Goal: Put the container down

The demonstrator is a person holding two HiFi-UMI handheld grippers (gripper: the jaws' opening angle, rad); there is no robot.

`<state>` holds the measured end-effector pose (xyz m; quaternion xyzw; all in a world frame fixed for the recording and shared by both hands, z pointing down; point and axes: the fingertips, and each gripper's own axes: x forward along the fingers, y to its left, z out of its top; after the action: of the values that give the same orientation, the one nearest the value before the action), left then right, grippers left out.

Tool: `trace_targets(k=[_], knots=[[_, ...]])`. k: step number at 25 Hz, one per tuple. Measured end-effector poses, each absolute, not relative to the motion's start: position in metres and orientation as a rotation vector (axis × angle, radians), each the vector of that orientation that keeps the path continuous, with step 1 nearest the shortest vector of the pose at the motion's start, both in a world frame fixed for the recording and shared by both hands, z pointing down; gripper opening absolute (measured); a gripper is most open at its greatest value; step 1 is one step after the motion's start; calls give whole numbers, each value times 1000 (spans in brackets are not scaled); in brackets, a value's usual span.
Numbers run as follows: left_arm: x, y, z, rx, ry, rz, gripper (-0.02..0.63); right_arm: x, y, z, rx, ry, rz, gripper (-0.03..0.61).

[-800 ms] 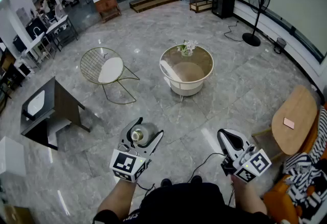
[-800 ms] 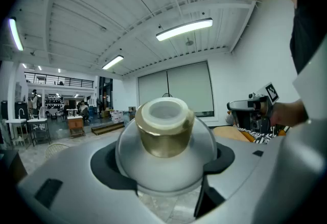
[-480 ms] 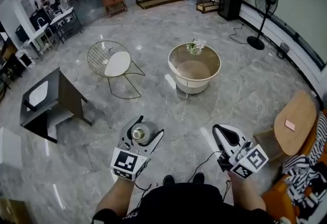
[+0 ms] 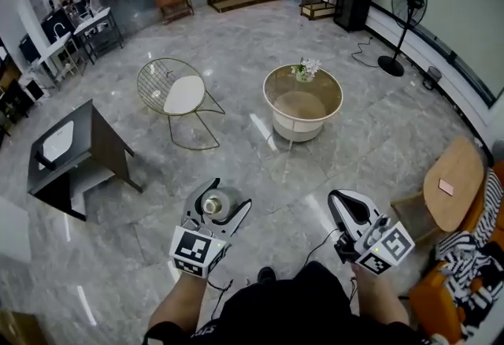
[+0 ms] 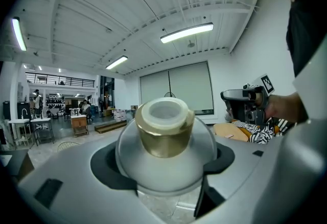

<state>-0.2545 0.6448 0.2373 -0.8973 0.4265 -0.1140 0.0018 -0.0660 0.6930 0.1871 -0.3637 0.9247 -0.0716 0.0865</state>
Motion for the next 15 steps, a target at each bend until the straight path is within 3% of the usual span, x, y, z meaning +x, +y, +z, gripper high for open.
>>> trace_targets(k=[15], knots=[[-290,633,249,-2821,1399,-337,344,-87,678,194,-1065,2720,-273,15]])
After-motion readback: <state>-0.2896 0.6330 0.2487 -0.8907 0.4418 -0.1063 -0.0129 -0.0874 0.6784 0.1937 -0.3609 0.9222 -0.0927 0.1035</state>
